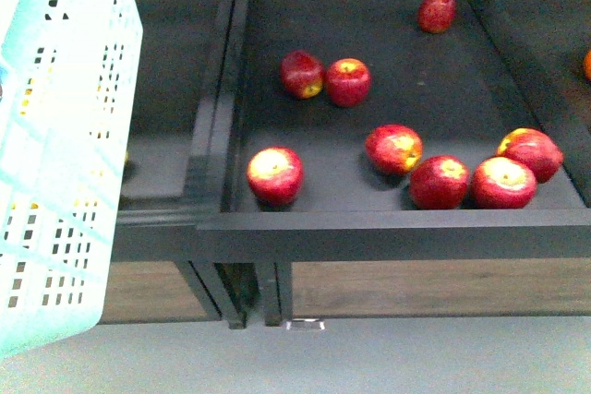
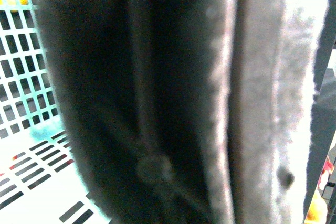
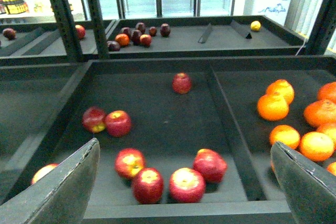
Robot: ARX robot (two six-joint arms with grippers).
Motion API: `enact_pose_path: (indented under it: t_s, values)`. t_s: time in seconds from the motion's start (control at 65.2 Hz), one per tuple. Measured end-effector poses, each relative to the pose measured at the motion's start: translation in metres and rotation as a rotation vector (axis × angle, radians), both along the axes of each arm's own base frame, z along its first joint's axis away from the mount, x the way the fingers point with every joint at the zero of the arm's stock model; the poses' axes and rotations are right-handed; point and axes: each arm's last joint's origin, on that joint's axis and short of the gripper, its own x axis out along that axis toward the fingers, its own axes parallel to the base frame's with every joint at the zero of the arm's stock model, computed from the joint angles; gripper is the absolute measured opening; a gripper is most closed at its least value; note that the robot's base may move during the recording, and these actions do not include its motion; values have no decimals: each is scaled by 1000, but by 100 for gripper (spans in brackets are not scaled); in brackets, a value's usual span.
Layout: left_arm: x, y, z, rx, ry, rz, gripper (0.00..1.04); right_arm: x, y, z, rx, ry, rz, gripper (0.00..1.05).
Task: Pick lemon and mango into basket
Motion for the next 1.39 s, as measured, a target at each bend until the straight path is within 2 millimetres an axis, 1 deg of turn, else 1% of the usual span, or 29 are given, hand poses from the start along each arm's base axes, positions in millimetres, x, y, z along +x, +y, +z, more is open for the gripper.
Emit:
enact_pose_path:
  t_s: [1.288,1.395]
  values:
    - [0,0,0,4,0,1,14,0,0,0,0,0,4,96]
    - [1,2,-1,6,5,23,14,0,0,0,-1,-1,10,96]
